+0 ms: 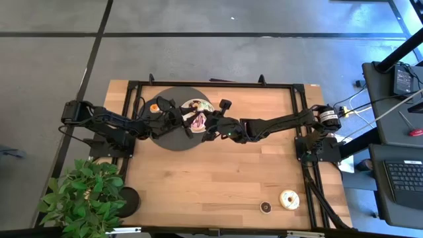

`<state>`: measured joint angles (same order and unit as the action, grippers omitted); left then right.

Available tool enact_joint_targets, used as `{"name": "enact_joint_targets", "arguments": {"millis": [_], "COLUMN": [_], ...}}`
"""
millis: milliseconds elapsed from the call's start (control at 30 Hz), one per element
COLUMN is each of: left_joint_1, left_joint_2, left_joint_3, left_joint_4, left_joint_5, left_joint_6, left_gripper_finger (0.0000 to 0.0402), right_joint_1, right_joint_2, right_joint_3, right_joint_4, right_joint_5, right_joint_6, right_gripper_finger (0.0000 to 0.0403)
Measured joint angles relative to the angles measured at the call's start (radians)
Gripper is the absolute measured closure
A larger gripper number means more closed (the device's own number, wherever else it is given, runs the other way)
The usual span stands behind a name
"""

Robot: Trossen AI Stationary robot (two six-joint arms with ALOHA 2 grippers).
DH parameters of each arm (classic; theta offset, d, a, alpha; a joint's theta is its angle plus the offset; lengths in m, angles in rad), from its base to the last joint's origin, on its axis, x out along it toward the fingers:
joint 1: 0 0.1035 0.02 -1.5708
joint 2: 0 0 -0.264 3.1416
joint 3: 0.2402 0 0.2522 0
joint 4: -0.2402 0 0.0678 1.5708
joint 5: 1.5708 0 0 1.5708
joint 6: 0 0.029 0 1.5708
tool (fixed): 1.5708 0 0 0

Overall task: Pick & Place donuts
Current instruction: Put the small violet donut on the black plate

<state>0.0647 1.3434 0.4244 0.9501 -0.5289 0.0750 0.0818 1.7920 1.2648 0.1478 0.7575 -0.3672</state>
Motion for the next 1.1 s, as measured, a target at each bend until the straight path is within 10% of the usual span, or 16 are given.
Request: {"name": "enact_joint_targets", "arguments": {"millis": [533,733,1100], "left_joint_1": [0.000,0.000,0.035], "left_joint_2": [0.000,-0.008,-0.261], "left_joint_3": [0.000,0.000,0.000], "left_joint_4": [-0.002,-0.039,-0.736], "left_joint_5": [0.034,0.014,-0.046], "left_joint_6": [0.000,-0.012,-0.389], "left_gripper_finger": [0.0380,0.0395,0.0398], "right_joint_1": [0.000,-0.005,-0.013], "right_joint_2": [0.000,-0.033,-0.274], "right_joint_3": [0.000,0.000,0.001], "right_joint_4": [-0.001,-0.056,-0.683], "right_joint_5": [-0.002,-0.001,-0.257], "right_joint_6": [-0.019,-0.024,0.282], "right_gripper_finger": [0.0390,0.0329,0.0229]}}
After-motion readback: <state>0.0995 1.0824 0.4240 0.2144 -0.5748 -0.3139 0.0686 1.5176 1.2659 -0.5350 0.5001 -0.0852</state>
